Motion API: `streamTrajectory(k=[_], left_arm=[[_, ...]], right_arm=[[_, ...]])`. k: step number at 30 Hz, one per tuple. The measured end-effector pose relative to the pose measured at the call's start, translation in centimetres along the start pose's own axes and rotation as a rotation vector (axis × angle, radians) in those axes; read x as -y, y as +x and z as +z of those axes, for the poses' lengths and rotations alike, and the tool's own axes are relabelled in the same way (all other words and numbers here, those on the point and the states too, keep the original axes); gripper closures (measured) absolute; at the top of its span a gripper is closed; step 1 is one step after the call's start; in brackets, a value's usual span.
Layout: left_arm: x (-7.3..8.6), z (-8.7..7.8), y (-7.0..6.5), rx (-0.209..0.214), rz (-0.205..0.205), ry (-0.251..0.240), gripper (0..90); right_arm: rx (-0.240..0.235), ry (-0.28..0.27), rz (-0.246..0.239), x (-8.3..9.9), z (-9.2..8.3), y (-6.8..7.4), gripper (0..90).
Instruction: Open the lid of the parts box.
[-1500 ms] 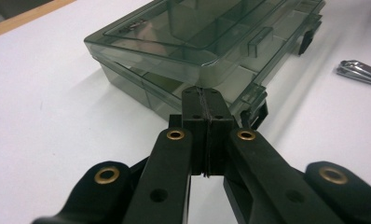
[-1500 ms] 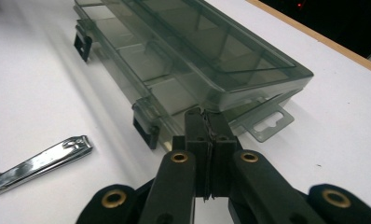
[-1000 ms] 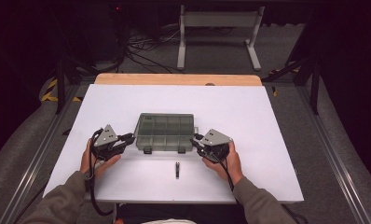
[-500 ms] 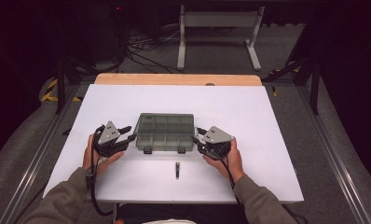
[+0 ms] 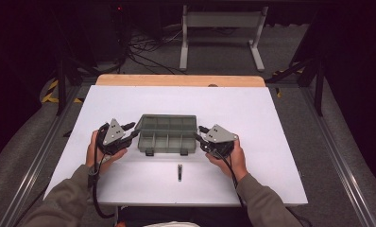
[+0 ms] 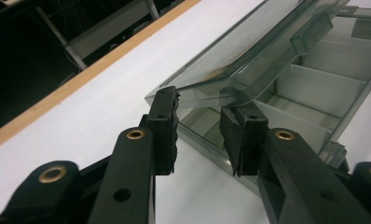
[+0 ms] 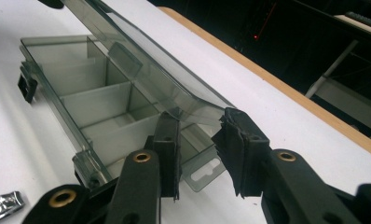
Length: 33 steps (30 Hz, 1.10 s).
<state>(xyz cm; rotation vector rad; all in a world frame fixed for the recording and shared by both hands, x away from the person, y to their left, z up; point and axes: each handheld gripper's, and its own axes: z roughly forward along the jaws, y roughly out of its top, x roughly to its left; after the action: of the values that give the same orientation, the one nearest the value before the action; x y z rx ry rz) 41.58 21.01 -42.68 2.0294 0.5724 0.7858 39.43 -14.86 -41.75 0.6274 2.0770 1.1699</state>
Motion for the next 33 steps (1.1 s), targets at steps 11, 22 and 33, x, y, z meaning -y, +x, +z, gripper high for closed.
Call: streamTrajectory(k=[11,22,33], left_arm=[[-0.4,0.2,0.1,-0.009,0.011,-0.010,71.3],[-0.5,0.1,0.2,-0.006,0.012,-0.018,71.7],[-1.2,-0.1,0.7,-0.019,0.015,-0.039,72.2]], right_arm=[[0.002,-0.004,-0.016,-0.4,0.0,-0.1,74.9],[0.009,-0.008,-0.020,-0.7,0.0,-0.2,74.9],[0.020,-0.023,-0.015,-1.3,-0.2,-0.6,73.7]])
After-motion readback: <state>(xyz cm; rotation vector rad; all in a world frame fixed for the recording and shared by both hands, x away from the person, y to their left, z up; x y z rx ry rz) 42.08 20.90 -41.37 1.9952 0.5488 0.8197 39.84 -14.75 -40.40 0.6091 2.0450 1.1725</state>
